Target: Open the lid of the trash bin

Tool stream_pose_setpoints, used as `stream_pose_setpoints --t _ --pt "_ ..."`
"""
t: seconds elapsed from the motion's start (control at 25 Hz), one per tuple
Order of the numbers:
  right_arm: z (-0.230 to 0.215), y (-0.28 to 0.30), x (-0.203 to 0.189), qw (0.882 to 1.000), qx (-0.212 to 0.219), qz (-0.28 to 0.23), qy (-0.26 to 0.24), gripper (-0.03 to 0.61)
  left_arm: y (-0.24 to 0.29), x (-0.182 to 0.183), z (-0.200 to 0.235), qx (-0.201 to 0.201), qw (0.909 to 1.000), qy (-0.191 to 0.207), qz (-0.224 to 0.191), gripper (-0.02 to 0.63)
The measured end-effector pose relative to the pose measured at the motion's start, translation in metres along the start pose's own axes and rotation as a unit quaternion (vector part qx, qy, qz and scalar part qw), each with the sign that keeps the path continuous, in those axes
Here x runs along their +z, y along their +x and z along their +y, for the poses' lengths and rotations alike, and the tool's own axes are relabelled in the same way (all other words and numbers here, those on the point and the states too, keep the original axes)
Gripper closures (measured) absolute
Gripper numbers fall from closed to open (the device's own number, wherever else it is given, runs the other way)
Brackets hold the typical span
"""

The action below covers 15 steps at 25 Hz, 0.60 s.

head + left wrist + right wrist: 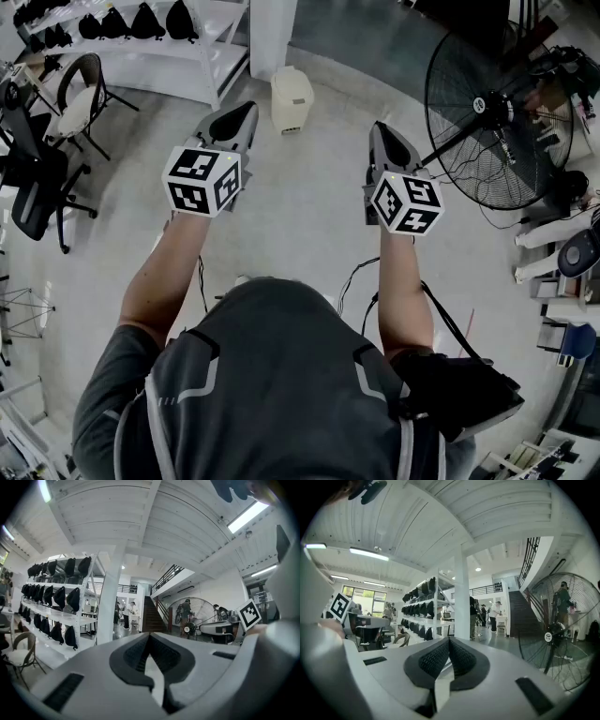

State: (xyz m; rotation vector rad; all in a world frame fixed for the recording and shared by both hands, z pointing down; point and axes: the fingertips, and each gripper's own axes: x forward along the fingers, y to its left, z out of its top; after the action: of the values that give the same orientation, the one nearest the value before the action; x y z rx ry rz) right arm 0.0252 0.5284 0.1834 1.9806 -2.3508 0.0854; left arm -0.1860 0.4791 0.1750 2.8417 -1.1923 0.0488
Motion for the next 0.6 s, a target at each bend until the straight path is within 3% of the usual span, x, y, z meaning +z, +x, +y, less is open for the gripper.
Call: stream_pose_setpoints --t 0.6 --pt "0.007 0.012 0.003 1.0 -0.005 0.008 -0.008 0.554 0.005 -0.005 0.01 -0.013 0.9998 -0.012 0.003 0.606"
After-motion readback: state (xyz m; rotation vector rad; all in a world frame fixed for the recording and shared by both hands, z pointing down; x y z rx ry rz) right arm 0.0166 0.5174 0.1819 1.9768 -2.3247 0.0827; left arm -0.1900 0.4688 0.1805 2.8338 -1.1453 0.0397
